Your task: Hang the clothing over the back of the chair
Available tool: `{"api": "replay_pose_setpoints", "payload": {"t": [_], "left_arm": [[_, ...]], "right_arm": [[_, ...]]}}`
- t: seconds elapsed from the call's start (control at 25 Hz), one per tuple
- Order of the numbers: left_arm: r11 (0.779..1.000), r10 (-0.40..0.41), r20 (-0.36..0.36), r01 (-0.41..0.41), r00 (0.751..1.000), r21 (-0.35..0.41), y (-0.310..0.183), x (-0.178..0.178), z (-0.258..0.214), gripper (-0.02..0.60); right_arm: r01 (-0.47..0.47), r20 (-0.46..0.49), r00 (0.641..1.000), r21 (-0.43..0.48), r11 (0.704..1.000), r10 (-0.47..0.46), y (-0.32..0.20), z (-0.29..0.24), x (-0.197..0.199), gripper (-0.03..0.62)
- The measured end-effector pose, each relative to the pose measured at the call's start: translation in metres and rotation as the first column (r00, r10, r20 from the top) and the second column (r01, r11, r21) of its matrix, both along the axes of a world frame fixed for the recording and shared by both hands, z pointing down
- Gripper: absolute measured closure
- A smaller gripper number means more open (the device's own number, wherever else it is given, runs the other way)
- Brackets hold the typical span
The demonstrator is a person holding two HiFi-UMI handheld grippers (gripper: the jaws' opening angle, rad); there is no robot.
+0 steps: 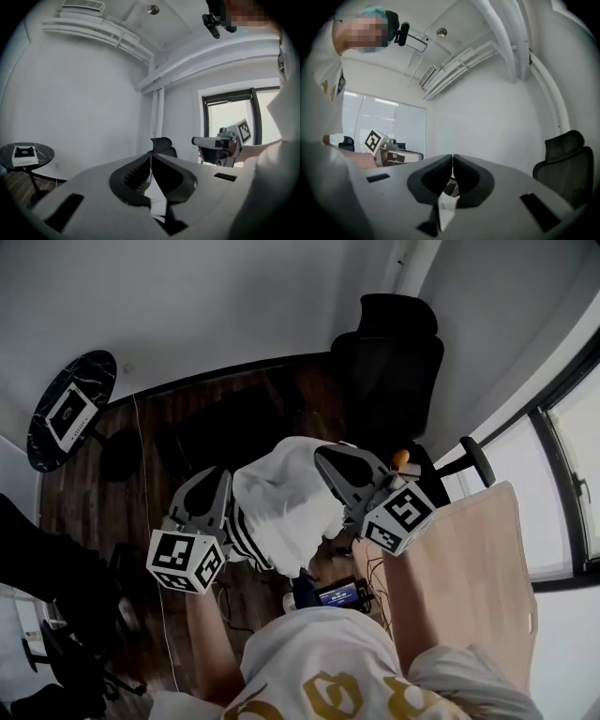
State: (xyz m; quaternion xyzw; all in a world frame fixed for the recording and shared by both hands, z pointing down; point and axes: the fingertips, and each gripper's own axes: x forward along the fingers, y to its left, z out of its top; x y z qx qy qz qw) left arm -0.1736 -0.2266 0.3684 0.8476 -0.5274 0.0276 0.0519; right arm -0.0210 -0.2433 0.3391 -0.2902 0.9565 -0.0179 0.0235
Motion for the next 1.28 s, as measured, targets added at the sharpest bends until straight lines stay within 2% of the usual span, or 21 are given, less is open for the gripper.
{"api": "replay_pose_setpoints", "payload": {"t": [0.08, 0.2, 0.36, 0.44, 0.56, 0.64, 0.68, 0.8, 0.88, 1.0, 1.12, 1.28], "left_arm": [[0.999, -0.026, -0.018, 0.026, 1.0, 0.02, 0.018, 0.001, -0.006, 0.552], [0.997, -0.07, -0.025, 0.071, 0.997, 0.038, 0.041, -0.005, -0.009, 0.56], [0.996, -0.091, -0.038, 0.092, 0.995, 0.017, 0.072, -0.003, -0.007, 0.561], [0.998, -0.065, -0.1, 0.064, 0.993, -0.01, 0.084, 0.01, -0.007, 0.561], [0.999, -0.021, -0.243, 0.012, 0.97, -0.04, 0.105, 0.031, -0.007, 0.561], [0.999, -0.012, -0.278, -0.001, 0.96, -0.044, 0.118, 0.041, -0.005, 0.561], [0.999, -0.016, -0.259, 0.005, 0.966, -0.043, 0.124, 0.045, -0.003, 0.561], [0.997, -0.07, -0.117, 0.068, 0.991, -0.022, 0.142, 0.049, 0.004, 0.561], [0.992, -0.127, -0.061, 0.127, 0.99, -0.003, 0.157, 0.05, 0.007, 0.561], [0.983, -0.181, -0.039, 0.182, 0.983, 0.008, 0.182, 0.058, 0.011, 0.561], [0.984, -0.176, -0.027, 0.176, 0.984, 0.011, 0.208, 0.075, 0.016, 0.561], [0.983, -0.185, -0.071, 0.185, 0.98, -0.005, 0.237, 0.082, 0.022, 0.561]], "right_arm": [[-0.073, -0.028, 0.997, 0.013, 0.997, 0.073, 0.016, 0.003, 0.007, 0.58], [-0.219, -0.062, 0.974, 0.018, 0.976, 0.22, 0.033, 0.008, 0.022, 0.582], [-0.315, -0.041, 0.949, -0.004, 0.949, 0.314, 0.067, 0.007, 0.037, 0.582], [-0.36, -0.051, 0.932, 0.003, 0.933, 0.36, 0.081, 0.008, 0.045, 0.582], [-0.395, -0.066, 0.917, 0.0, 0.919, 0.394, 0.097, 0.012, 0.05, 0.582], [-0.389, -0.079, 0.918, -0.002, 0.921, 0.388, 0.107, 0.013, 0.048, 0.582], [-0.382, -0.086, 0.921, 0.002, 0.924, 0.381, 0.114, 0.014, 0.048, 0.582], [-0.362, -0.097, 0.927, 0.015, 0.932, 0.362, 0.135, 0.016, 0.05, 0.582], [-0.358, -0.101, 0.929, 0.011, 0.934, 0.357, 0.152, 0.021, 0.056, 0.582], [-0.364, -0.111, 0.925, 0.022, 0.931, 0.364, 0.182, 0.028, 0.07, 0.583], [-0.408, -0.1, 0.908, 0.009, 0.913, 0.407, 0.209, 0.035, 0.089, 0.583], [-0.403, -0.117, 0.908, 0.013, 0.915, 0.402, 0.243, 0.038, 0.098, 0.583]]}}
